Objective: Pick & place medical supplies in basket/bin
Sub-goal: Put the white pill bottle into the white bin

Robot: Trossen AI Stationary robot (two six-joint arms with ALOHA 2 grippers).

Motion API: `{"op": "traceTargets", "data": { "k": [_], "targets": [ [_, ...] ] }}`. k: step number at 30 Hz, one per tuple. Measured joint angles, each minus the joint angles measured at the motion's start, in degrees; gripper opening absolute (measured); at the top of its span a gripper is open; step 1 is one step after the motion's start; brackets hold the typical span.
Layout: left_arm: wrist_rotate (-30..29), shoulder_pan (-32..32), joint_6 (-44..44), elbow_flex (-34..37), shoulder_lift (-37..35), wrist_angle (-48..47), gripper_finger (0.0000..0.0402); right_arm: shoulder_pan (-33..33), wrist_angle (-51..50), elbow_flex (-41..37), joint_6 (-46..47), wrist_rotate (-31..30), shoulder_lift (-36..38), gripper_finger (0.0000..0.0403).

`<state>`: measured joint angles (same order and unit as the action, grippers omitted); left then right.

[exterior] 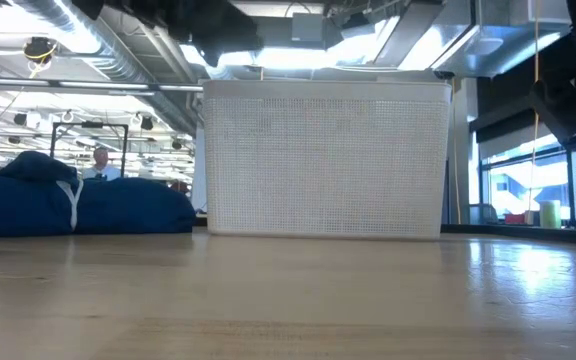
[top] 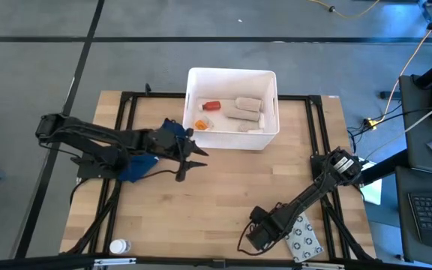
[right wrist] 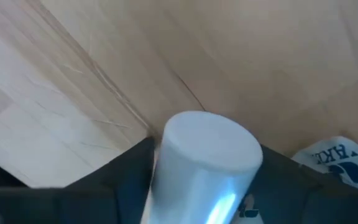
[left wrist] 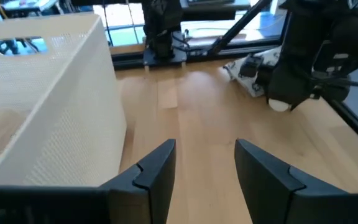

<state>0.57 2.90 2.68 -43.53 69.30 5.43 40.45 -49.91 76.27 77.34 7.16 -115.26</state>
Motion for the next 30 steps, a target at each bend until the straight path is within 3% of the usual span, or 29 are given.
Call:
{"op": "traceTargets", "data": {
  "k": [7,13,19,26,30],
  "targets": [
    [0.4,0.0,0.0,0.0,1.3,-1.0,0.0157,0.0,-0.4,0.0,-4.1,-1.2,0.3,0.0173],
    [0.4,0.0,0.2,0.0,1.6,-0.8,0.0157,-4.3,-2.8,0.0,-13.6,-9.9,5.1,0.0182],
    [0.5,0.0,-3.7,-1.6,-0.2,-0.8,0.0157,-11.9,-4.3,0.0,-24.9,-15.2,14.9,0.0179],
    [0.4,0.1,-2.6,-1.6,-7.3,-4.1,0.0157,-19.0,-1.2,2.4,-41.3,-29.3,27.1,0.0178],
    [0.4,0.1,-3.9,-1.6,-10.4,-6.4,0.0157,-24.1,1.6,8.2,-56.2,-44.6,30.3,0.0181]
  ]
}}
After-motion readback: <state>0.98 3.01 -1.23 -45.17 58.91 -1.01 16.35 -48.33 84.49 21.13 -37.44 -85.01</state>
